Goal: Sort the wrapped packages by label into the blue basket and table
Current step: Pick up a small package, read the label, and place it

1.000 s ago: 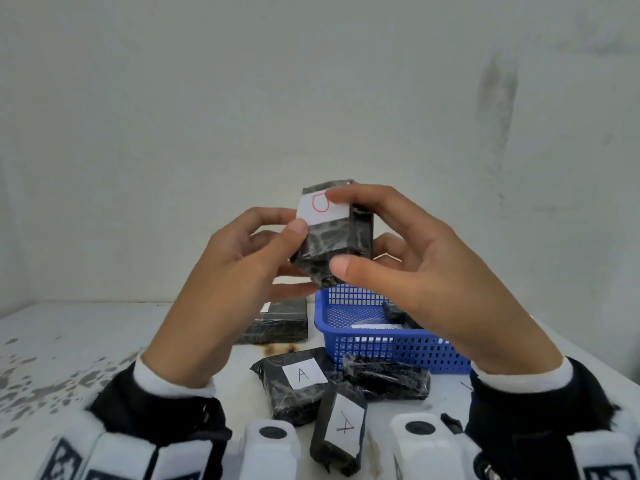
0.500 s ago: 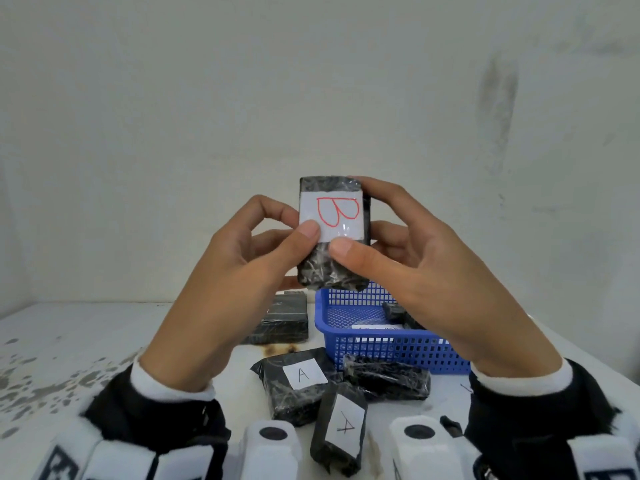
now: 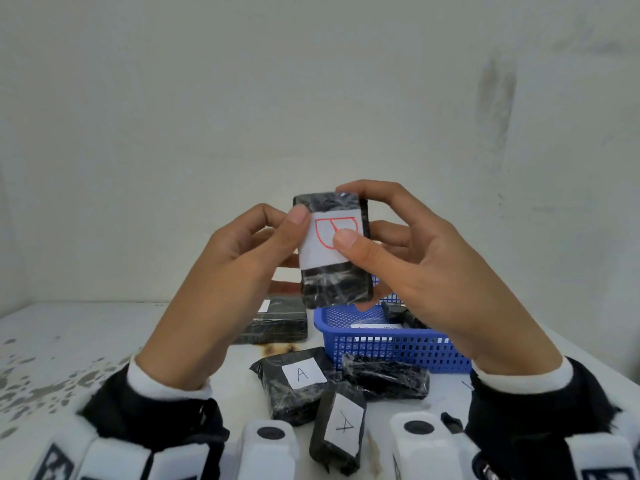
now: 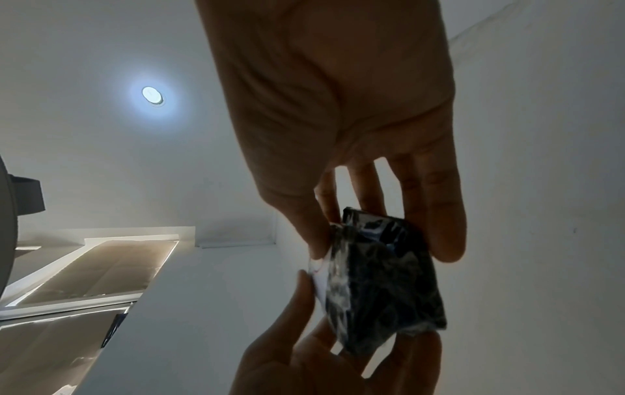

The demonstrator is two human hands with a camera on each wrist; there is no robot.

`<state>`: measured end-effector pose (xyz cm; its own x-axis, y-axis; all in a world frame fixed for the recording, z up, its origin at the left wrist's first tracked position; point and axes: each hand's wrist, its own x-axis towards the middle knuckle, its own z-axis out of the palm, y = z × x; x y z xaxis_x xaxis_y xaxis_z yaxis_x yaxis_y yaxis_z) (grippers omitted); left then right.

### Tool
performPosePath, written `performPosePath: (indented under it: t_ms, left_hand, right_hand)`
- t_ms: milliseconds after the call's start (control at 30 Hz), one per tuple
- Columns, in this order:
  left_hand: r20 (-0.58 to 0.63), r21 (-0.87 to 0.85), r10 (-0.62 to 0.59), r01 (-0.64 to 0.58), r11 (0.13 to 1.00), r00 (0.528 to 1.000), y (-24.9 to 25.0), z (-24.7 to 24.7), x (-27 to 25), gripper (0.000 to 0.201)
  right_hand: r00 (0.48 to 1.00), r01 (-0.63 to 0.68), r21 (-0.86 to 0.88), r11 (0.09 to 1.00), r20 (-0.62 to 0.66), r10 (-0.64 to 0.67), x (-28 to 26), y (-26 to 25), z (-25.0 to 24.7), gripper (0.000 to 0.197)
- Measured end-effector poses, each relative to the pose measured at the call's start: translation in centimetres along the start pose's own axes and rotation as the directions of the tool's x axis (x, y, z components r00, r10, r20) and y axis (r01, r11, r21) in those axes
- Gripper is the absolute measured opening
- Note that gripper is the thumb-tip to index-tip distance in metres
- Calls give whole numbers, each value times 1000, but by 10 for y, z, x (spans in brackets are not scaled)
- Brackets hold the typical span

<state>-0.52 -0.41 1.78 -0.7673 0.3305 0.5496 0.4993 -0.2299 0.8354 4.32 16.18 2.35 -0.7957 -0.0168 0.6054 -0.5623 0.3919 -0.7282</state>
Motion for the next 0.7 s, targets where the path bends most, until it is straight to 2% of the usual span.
performPosePath:
  t_ms: [133, 333, 500, 633, 700]
  left_hand:
    - [6, 6, 3, -3, 1000, 1000, 0, 0, 0, 33]
    - [16, -12, 6, -6, 1000, 1000, 1, -1, 0, 31]
    - [11, -16, 1, -1, 1000, 1000, -2, -4, 3, 21]
    - [-13, -30, 4, -4, 1000, 1000, -4, -5, 4, 39]
    - [2, -21, 12, -12, 1000, 1000, -2, -4, 4, 40]
  right_hand:
    - [1000, -13, 5, 1000, -8, 13, 0, 1, 0, 29]
    - [1000, -16, 9, 1000, 21, 16, -2, 0, -1, 30]
    - [999, -38, 34, 999, 18, 37, -3, -4, 1, 41]
    - [1000, -20, 19, 1000, 17, 20, -2, -3, 3, 53]
    - [1000, -26, 16, 1000, 8, 26, -1, -1, 4, 55]
